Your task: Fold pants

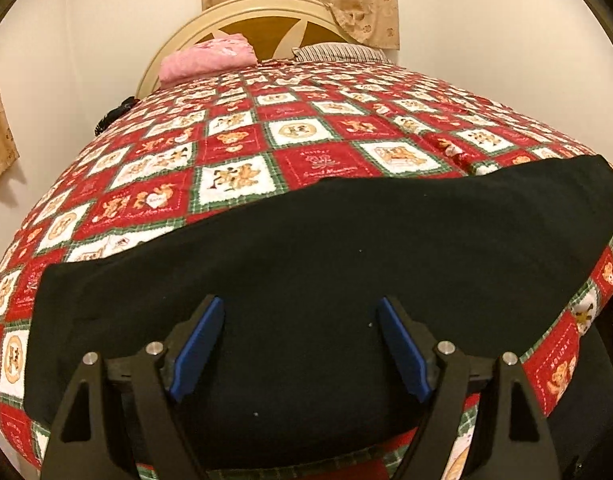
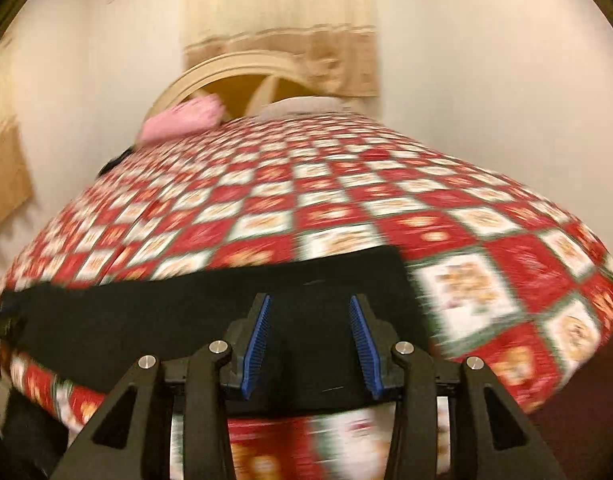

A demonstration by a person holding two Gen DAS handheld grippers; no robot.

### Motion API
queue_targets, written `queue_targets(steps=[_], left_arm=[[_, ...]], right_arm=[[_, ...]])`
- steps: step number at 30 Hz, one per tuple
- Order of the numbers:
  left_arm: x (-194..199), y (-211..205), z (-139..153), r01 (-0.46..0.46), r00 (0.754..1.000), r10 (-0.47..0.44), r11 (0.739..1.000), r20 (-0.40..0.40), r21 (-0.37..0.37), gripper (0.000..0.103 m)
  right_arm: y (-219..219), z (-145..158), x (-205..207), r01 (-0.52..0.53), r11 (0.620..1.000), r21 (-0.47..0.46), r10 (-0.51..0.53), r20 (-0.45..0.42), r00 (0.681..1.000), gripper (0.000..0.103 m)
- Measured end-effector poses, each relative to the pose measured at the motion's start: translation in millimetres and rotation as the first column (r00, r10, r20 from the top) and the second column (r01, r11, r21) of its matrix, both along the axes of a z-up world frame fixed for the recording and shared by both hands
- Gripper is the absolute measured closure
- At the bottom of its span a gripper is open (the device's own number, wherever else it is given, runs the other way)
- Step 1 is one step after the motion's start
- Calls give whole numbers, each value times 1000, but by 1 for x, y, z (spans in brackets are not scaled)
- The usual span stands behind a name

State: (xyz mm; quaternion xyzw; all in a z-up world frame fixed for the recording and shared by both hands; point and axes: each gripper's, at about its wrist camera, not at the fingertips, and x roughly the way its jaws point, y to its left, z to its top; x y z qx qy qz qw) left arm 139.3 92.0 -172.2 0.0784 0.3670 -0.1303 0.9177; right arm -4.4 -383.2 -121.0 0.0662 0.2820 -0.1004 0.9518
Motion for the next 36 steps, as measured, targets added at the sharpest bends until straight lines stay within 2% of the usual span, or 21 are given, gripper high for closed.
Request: queue_targets(steps=[4, 7, 9, 15, 22, 23, 25, 27, 31, 36], left_arm=[[1, 2, -2, -9, 1000, 9, 1000, 0, -12, 21], [1, 2, -2, -15, 1000, 15, 1000, 2, -19, 21], [1, 3, -3, -18, 1000, 18, 1000, 1, -22, 20], [1, 3, -3, -20, 1000, 20, 1000, 1, -23, 17], [0, 1, -5, -30, 1000, 30, 999, 4, -42, 15], [-1, 0, -5, -29, 1000, 29, 999, 4, -45, 15], [-1, 0, -5, -27, 1000, 27, 998, 5, -50, 15], [-2, 1, -5, -26, 1000, 26, 998, 5, -57, 15], [-4, 2, -3, -22, 1000, 22, 998, 8, -64, 15], [-9, 1, 7, -7, 999, 10, 996, 35, -88, 15]], right_arm=[[-42, -2, -2, 93, 993, 80, -91, -25, 996, 60], [-61, -14, -1, 92, 977, 194, -83, -55, 995, 60], [-66, -24, 3, 104, 968, 229, -89, -78, 993, 60], [-68, -31, 3, 114, 969, 219, -100, -77, 992, 60], [-68, -34, 15, 93, 976, 198, -71, -116, 991, 60], [-67, -33, 16, 93, 977, 191, -71, -121, 990, 61], [-65, -32, 18, 103, 981, 163, -80, -140, 987, 71], [-63, -31, 17, 85, 982, 171, -62, -139, 988, 89], [-57, -26, 14, 75, 981, 179, -53, -124, 991, 90], [-38, -2, 8, 65, 987, 145, -58, -47, 997, 90]])
